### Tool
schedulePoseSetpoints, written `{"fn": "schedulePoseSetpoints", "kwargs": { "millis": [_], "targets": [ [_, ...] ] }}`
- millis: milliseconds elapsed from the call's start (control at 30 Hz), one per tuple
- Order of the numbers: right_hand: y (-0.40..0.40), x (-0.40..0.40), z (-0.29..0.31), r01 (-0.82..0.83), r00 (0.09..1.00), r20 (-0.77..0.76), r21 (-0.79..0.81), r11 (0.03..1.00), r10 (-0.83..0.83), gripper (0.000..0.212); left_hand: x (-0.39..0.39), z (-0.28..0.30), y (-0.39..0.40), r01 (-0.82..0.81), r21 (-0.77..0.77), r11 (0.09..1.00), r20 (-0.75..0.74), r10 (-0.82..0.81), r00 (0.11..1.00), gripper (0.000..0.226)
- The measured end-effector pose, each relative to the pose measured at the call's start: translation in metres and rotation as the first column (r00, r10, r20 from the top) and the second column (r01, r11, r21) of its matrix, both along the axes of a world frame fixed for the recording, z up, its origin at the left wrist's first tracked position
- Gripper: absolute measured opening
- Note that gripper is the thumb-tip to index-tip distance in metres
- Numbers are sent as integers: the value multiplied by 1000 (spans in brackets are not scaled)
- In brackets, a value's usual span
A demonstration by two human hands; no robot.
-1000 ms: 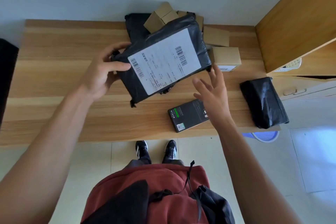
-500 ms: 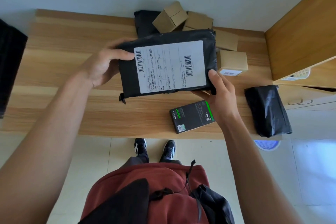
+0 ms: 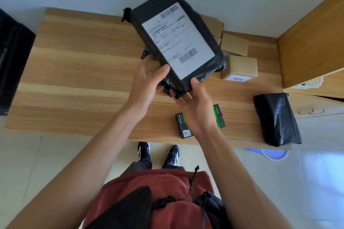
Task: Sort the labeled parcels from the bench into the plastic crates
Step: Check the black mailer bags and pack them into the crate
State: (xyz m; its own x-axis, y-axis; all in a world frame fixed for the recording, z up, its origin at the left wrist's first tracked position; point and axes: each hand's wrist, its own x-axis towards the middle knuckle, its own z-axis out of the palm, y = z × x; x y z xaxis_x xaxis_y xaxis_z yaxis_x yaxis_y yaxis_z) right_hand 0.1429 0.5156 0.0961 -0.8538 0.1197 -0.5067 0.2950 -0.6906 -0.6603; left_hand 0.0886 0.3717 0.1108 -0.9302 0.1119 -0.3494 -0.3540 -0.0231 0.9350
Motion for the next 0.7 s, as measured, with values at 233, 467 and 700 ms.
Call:
{"fn": "schedulePoseSetpoints", "kwargs": {
  "millis": [233, 467, 700],
  "targets": [
    [-16, 17, -7, -213, 975, 77, 84, 973, 207, 61, 7, 4, 0, -172, 92, 981, 55, 167, 984, 61],
    [12, 17, -10, -7, 998, 58, 333, 943, -13, 67, 10, 6, -18, -145, 96, 985, 58, 140, 988, 70],
    [20, 0, 3, -58, 989, -92, 469, 881, 115, 49, 28, 2, -15, -150, 95, 984, 77, 143, 987, 65]
  ]
}}
